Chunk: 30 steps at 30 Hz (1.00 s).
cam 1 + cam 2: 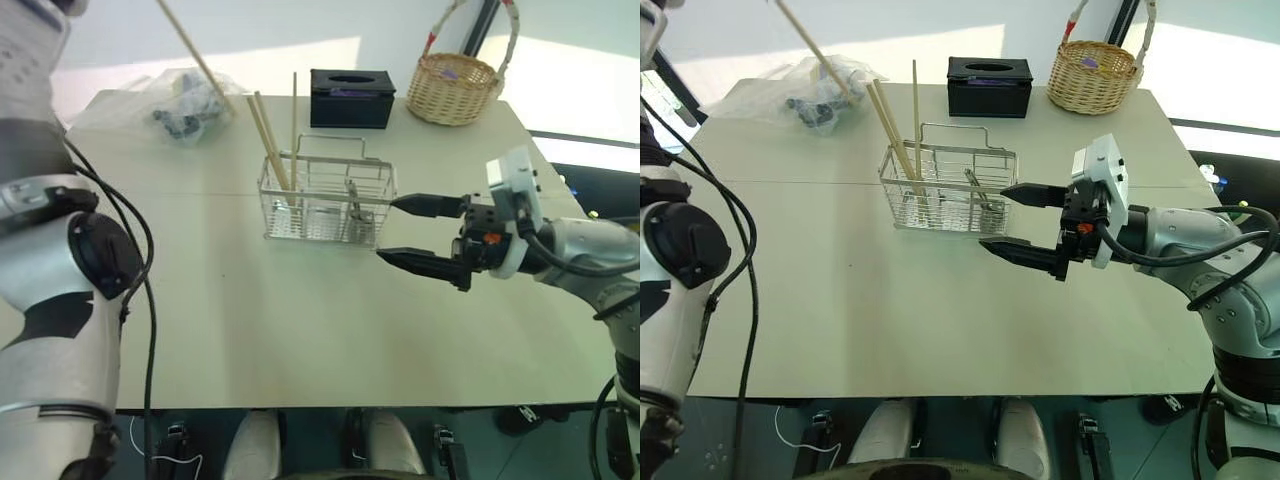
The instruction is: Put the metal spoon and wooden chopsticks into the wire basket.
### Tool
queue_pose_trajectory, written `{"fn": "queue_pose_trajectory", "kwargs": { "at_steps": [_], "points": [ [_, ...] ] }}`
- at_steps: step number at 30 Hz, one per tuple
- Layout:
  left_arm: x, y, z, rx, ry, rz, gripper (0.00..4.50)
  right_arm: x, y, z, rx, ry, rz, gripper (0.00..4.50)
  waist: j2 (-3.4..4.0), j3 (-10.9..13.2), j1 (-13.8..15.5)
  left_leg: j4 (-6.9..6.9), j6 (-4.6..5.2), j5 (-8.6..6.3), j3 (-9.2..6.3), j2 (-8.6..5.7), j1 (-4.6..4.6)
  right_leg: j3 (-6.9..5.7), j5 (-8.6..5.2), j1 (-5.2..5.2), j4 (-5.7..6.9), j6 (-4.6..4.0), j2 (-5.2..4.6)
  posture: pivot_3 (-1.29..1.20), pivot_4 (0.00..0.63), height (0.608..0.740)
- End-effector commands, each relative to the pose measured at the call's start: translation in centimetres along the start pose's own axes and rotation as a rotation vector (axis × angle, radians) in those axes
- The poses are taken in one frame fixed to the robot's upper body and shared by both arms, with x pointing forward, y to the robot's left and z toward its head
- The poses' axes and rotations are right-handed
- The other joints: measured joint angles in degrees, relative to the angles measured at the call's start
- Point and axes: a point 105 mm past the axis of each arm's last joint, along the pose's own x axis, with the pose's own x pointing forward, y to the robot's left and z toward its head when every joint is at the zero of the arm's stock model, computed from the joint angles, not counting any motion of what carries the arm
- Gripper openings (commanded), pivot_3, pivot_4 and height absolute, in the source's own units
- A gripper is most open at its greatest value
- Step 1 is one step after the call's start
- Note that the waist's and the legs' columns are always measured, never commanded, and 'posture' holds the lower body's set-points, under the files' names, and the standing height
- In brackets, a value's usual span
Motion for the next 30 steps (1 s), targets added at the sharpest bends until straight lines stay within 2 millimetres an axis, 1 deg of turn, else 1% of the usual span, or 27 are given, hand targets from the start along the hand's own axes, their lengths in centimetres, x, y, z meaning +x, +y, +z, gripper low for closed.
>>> {"fn": "queue_pose_trajectory", "kwargs": {
  "at_steps": [1, 4, 6, 8, 11, 15, 18, 19, 22, 24, 27, 29, 30],
  "points": [
    [0.6, -4.8, 1.6, 0.098, -0.035, -0.194, 0.04, -0.4, 0.3, 0.7, -0.033, -0.026, -0.02, 4.5, 0.01, 0.0, 0.0, 0.03, 0.01, 0.0, 0.0, 0.0, 0.0, 0.0, 0.0, 0.01, -0.01, 0.0, 0.0, 0.0, 0.15, 0.712],
    [0.7, -6.8, 0.5, 0.136, 0.003, -0.284, 0.04, -0.4, 0.3, 0.6, -0.031, -0.035, -0.038, 4.5, 0.04, 0.0, -0.1, 0.03, 0.03, -0.01, 0.0, 0.01, 0.0, 0.01, 0.0, 0.01, -0.02, 0.0, -0.01, 0.0, 0.15, 0.712],
    [0.7, -7.6, -0.3, 0.148, 0.024, -0.324, 0.04, -0.4, 0.3, 0.6, -0.032, -0.041, -0.05, 4.5, 0.04, 0.0, -0.1, 0.02, 0.04, -0.01, -0.01, 0.02, 0.02, 0.01, -0.01, 0.0, 0.0, 0.0, 0.01, 0.0, 0.15, 0.712],
    [0.6, -8.4, -1.5, 0.177, 0.052, -0.356, 0.04, -0.5, 0.2, 0.6, -0.034, -0.048, -0.066, 4.5, 0.06, 0.0, -0.2, 0.0, 0.04, -0.01, -0.01, 0.04, 0.06, 0.01, -0.01, 0.0, 0.01, 0.0, 0.02, 0.0, 0.15, 0.712],
    [0.4, -9.0, -2.9, 0.188, 0.072, -0.378, 0.04, -0.7, 0.1, 0.7, -0.036, -0.055, -0.083, 4.5, 0.15, 0.1, -0.2, 0.0, 0.04, -0.01, 0.01, 0.04, 0.09, 0.04, -0.01, 0.01, 0.04, 0.0, 0.02, 0.0, 0.15, 0.712],
    [0.4, -9.2, -4.9, 0.181, 0.111, -0.371, 0.04, -0.9, 0.1, 0.7, -0.039, -0.057, -0.1, 4.5, 0.14, 0.1, -0.1, 0.02, 0.05, 0.0, 0.0, 0.04, 0.08, 0.04, -0.01, 0.02, 0.05, 0.0, 0.03, 0.0, 0.15, 0.712],
    [0.3, -9.4, -5.8, 0.193, 0.128, -0.378, 0.04, -1.1, 0.1, 0.8, -0.041, -0.056, -0.106, 4.5, 0.14, 0.1, -0.1, 0.03, 0.06, -0.01, 0.0, 0.04, 0.07, 0.04, -0.01, 0.03, 0.03, 0.0, 0.03, 0.0, 0.15, 0.712],
    [0.0, -9.5, -6.7, 0.193, 0.15, -0.389, 0.04, -1.2, 0.0, 0.8, -0.045, -0.052, -0.113, 4.5, 0.14, 0.1, -0.1, 0.02, 0.06, -0.01, 0.0, 0.04, 0.05, 0.04, -0.01, 0.02, 0.02, 0.0, 0.03, 0.0, 0.15, 0.712],
    [-1.5, -9.7, -10.7, 0.164, 0.259, -0.401, 0.04, -1.4, -0.4, 1.0, -0.045, -0.057, -0.125, 4.5, 0.18, 0.0, -0.1, 0.01, 0.11, -0.04, 0.0, 0.03, 0.1, 0.04, -0.01, 0.07, 0.03, 0.0, 0.02, 0.0, 0.15, 0.712],
    [-2.3, -9.7, -12.3, 0.156, 0.301, -0.398, 0.04, -1.3, -0.4, 1.0, -0.045, -0.059, -0.125, 4.5, 0.18, 0.0, -0.1, 0.01, 0.13, -0.05, -0.02, 0.03, 0.2, 0.04, -0.01, 0.16, 0.03, 0.0, 0.02, 0.0, 0.15, 0.712],
    [-3.3, -9.6, -14.1, 0.149, 0.349, -0.391, 0.04, -1.1, -0.5, 1.0, -0.045, -0.061, -0.124, 4.5, 0.14, 0.1, -0.1, 0.05, 0.13, -0.05, -0.02, 0.03, 0.15, 0.04, -0.01, 0.12, 0.04, 0.0, 0.03, 0.0, 0.15, 0.712],
    [-4.0, -9.6, -15.2, 0.146, 0.37, -0.387, 0.61, -1.0, -0.5, 1.0, -0.045, -0.063, -0.123, 4.5, 0.15, 0.1, -0.2, 0.06, 0.13, -0.05, -0.03, 0.04, 0.11, 0.04, -0.01, 0.08, 0.03, 0.0, 0.03, 0.0, 0.15, 0.712],
    [-4.1, -9.5, -15.4, 0.139, 0.375, -0.385, 1.0, -0.9, -0.5, 1.0, -0.045, -0.064, -0.123, 4.5, 0.15, 0.1, -0.2, 0.05, 0.13, -0.05, -0.02, 0.04, 0.13, 0.05, -0.01, 0.09, 0.03, 0.0, 0.03, 0.0, 0.15, 0.712]
  ]
}}
